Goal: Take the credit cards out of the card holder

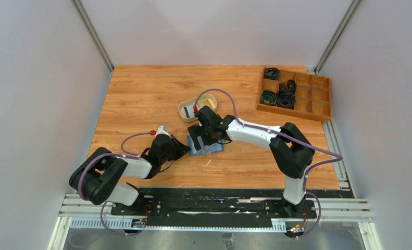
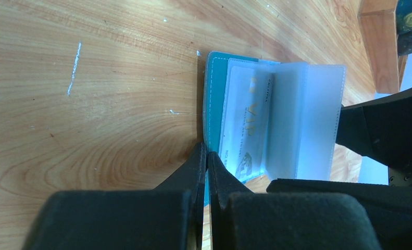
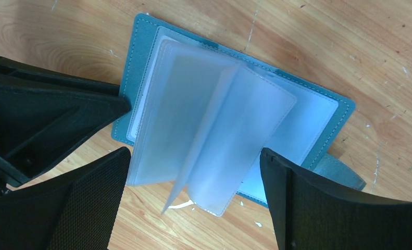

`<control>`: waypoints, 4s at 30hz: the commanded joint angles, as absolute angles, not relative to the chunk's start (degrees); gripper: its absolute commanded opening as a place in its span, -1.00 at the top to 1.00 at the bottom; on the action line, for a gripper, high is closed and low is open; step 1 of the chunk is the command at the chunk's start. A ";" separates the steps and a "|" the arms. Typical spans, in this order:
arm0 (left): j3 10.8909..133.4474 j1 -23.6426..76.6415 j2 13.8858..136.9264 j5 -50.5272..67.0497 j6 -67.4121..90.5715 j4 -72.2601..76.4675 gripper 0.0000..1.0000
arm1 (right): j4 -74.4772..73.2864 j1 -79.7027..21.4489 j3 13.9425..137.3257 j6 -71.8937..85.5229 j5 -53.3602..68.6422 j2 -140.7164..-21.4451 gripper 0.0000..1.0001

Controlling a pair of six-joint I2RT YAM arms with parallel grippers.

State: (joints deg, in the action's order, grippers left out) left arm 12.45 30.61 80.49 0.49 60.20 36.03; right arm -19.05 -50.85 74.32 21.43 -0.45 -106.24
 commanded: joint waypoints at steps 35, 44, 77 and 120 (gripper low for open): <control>11.22 31.20 81.66 1.14 58.27 29.45 1.00 | 4.01 -44.22 59.52 23.44 25.10 -104.97 -0.97; 11.17 31.20 81.46 1.32 58.09 29.50 1.00 | 5.19 -44.10 60.42 24.14 27.49 -105.83 -0.97; 11.47 31.20 82.77 1.50 57.66 29.54 1.00 | -21.93 -54.15 78.01 21.77 -6.77 -112.62 -0.50; 11.50 31.20 83.50 1.22 57.64 29.53 1.00 | -33.56 -50.01 80.13 7.95 -32.14 -101.65 -1.00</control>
